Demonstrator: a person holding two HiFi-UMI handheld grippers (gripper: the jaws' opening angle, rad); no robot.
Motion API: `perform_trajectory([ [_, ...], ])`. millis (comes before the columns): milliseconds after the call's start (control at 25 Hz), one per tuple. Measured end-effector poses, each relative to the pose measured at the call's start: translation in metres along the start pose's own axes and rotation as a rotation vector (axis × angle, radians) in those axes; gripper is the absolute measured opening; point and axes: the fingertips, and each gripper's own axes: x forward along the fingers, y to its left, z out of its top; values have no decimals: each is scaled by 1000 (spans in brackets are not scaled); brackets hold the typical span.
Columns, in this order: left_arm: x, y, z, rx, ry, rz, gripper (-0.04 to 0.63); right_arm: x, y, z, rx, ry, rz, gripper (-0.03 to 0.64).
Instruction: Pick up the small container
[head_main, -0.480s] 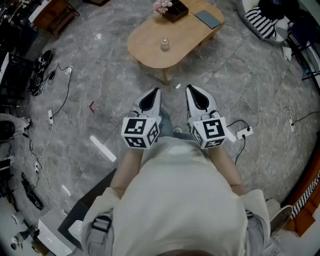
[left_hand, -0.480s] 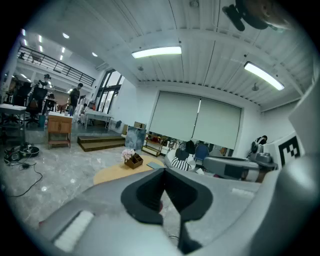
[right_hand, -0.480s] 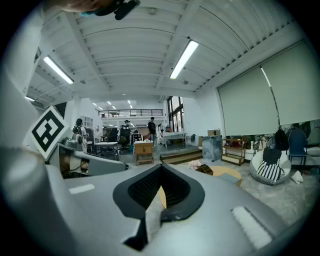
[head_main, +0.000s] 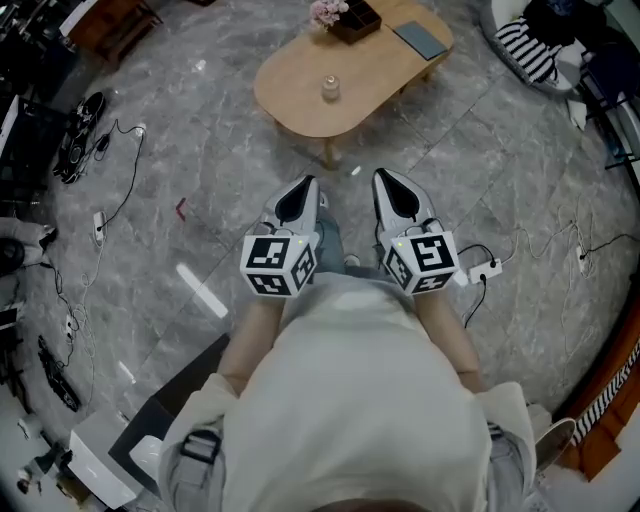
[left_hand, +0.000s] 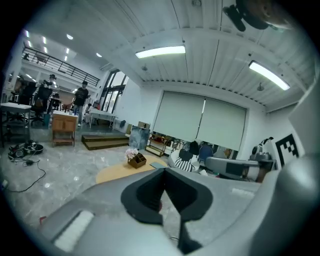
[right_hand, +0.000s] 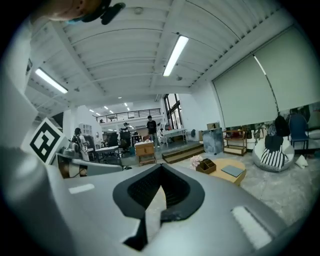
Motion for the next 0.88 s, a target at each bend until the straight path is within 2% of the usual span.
perform_trajectory([
  [80,7,7,-1,-4,10,13,2,6,-4,0,23,2,9,-8],
  [320,37,31,-8,-31,35,41,2,29,-14,-8,-6,55,15,-6],
  [600,91,60,-2,-51,59,34,2,71,-50,-18,-9,111,-17,-6],
  [880,153,104,9,-71,98,7,2,135,-84,-9,20,102,-58,-6],
])
